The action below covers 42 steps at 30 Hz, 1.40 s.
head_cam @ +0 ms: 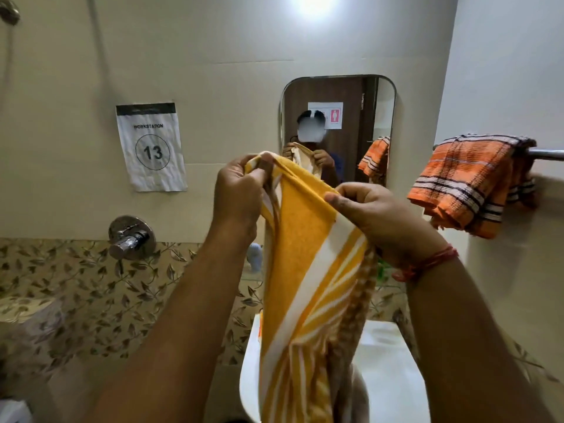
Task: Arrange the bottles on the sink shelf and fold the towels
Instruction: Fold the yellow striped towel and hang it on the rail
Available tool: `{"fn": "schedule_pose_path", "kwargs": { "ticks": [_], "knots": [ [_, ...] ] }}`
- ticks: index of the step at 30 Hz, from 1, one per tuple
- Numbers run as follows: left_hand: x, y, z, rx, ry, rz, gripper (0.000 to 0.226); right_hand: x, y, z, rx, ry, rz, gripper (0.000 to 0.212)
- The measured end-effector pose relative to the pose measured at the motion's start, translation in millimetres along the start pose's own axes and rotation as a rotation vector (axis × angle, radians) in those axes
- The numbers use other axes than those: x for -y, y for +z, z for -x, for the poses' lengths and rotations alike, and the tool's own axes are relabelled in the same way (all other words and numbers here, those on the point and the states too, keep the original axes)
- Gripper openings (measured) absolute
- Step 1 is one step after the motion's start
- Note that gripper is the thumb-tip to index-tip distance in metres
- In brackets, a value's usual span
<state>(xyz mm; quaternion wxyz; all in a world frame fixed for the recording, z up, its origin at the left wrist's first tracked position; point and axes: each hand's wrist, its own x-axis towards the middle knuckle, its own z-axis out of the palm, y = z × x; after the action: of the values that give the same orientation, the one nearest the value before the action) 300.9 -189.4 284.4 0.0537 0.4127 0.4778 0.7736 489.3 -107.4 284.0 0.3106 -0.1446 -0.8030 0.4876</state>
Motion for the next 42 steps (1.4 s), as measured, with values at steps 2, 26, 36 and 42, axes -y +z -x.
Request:
{"fn": "schedule_pose_path", "kwargs": {
  "ticks": [2,26,36,42],
  "knots": [
    [4.6,-10.1,-11.9,-0.127,-0.05,0.03,0.019,-12.4,-7.7,4.2,-0.007,0.014,-0.091,0.03],
    [16.8,-24.0,-31.9,-0.011,0.188,-0.378,0.021,-27.1,-17.9,-11.3,-0.062,-0.023,0.221,0.02],
    [23.6,2.5,-24.4,0.424,0.195,-0.45,0.023,-16.3,-7.4,-35.7,-0.076,-0.105,0.236,0.024],
    [29.1,-23.8,-44.9,-0.033,0.174,-0.415,0.017,-39.1,-21.2,-16.4,0.075,0.001,0.046,0.029]
  ]
}}
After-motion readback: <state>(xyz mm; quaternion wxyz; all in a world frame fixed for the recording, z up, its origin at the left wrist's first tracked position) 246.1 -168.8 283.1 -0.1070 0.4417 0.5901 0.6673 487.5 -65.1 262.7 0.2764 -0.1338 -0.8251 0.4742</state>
